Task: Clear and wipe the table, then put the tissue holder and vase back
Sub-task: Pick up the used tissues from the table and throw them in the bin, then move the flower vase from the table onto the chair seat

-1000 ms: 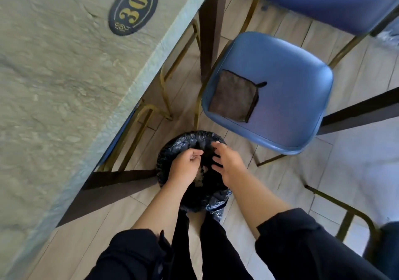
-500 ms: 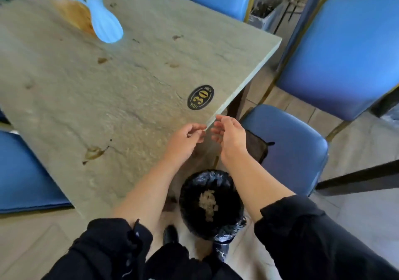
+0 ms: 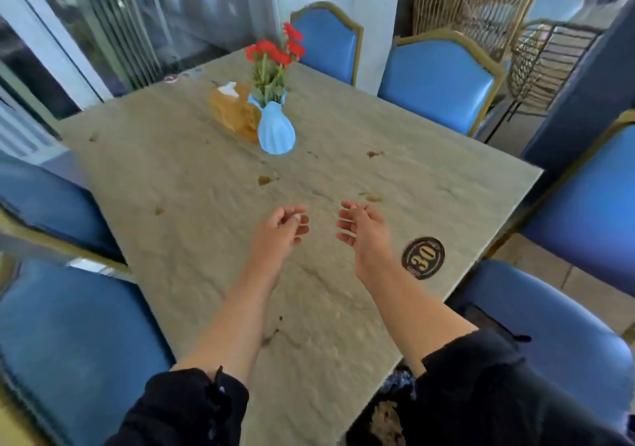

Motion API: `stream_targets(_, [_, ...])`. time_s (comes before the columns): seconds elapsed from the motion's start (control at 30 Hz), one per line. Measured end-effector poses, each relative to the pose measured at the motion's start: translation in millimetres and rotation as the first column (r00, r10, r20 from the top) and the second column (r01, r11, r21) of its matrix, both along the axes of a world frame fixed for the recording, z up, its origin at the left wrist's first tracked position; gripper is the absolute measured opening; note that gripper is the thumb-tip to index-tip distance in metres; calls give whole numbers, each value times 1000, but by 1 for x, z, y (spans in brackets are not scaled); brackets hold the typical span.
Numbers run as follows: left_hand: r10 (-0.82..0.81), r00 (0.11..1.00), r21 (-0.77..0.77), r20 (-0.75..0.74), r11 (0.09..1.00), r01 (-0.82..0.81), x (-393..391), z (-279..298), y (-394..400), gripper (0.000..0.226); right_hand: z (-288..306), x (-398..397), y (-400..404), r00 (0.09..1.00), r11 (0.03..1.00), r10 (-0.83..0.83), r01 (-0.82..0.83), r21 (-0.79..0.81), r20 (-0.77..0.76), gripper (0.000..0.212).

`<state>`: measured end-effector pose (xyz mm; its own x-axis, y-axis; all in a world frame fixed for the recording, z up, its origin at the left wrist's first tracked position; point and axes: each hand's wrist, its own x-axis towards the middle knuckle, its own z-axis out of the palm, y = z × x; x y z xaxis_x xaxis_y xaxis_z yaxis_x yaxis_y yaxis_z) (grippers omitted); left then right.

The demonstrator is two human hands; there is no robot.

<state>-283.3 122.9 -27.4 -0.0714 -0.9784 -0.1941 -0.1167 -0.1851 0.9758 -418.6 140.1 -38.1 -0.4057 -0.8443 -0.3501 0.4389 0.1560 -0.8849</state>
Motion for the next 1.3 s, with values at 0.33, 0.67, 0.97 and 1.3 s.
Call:
stream_targets(0.33, [-42,997,3,58,999,42,76,-29,-200,18,-25,79,-173,968,998,-48,54,15,-247,34])
stream_targets(0.67, [-74,989,25,130,997,71,74,-60,-323,54,-54,77,-311,677,981,191,-107,162,-711,94])
stream_targets(0.97, [-177,982,72,65,982,172,70,-74,-357,47,-71,73,-355,536,983,181,-84,161,-824,90])
stream_targets(1.3, [-238,971,-24,34,971,239,28,-42,-289,41,-42,28,-269,604,998,52,-6,61,-795,83])
